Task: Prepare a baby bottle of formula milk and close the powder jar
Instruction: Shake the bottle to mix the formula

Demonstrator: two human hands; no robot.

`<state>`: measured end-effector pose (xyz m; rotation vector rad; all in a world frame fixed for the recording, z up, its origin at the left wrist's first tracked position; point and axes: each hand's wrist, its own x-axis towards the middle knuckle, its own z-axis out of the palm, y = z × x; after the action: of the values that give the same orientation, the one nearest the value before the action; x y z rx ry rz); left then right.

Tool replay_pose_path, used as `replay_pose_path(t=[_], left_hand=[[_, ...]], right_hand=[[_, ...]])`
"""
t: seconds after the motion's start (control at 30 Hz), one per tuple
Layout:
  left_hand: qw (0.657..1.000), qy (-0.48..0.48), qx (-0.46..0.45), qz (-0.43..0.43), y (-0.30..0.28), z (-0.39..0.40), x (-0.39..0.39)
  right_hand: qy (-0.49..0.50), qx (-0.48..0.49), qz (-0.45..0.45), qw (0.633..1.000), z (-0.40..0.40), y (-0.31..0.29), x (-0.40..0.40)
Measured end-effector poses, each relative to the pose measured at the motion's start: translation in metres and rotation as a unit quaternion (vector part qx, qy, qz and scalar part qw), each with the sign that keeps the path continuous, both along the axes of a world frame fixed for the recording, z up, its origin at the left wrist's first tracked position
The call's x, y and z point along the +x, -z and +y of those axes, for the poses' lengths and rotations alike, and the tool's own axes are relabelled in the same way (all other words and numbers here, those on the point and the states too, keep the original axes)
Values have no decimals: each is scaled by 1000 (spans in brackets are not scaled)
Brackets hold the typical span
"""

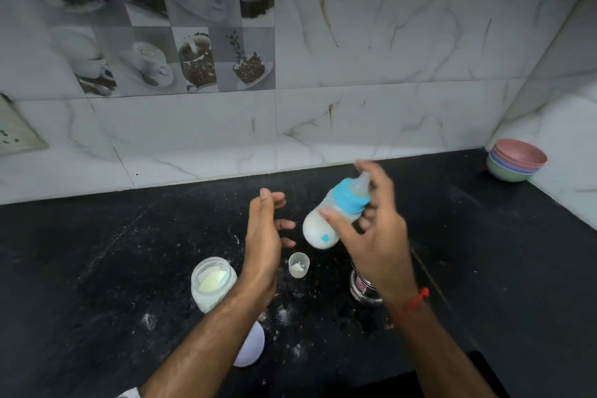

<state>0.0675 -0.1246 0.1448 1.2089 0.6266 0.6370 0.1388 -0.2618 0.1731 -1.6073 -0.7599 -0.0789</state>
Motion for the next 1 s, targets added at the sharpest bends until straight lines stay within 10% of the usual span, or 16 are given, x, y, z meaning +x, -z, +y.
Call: replay_pose_path(t=[0.1, 0.27, 0.47, 0.77, 1.0], left_hand=[[1000, -6, 5, 0, 3, 1, 0], [999, -7, 48, 9, 5, -6, 1], [991, 69, 107, 34, 10, -3, -2], [987, 134, 88, -28, 2, -16, 0], [988, 128, 86, -22, 3, -16, 2]], right_hand=[[78, 174, -73, 979, 5, -5, -10], [-20, -184, 9, 983, 8, 30, 5], [-34, 56, 210, 976, 3, 8, 20], [-91, 247, 557, 788, 1, -12, 29], [-102, 238, 578, 774, 5, -6, 22]])
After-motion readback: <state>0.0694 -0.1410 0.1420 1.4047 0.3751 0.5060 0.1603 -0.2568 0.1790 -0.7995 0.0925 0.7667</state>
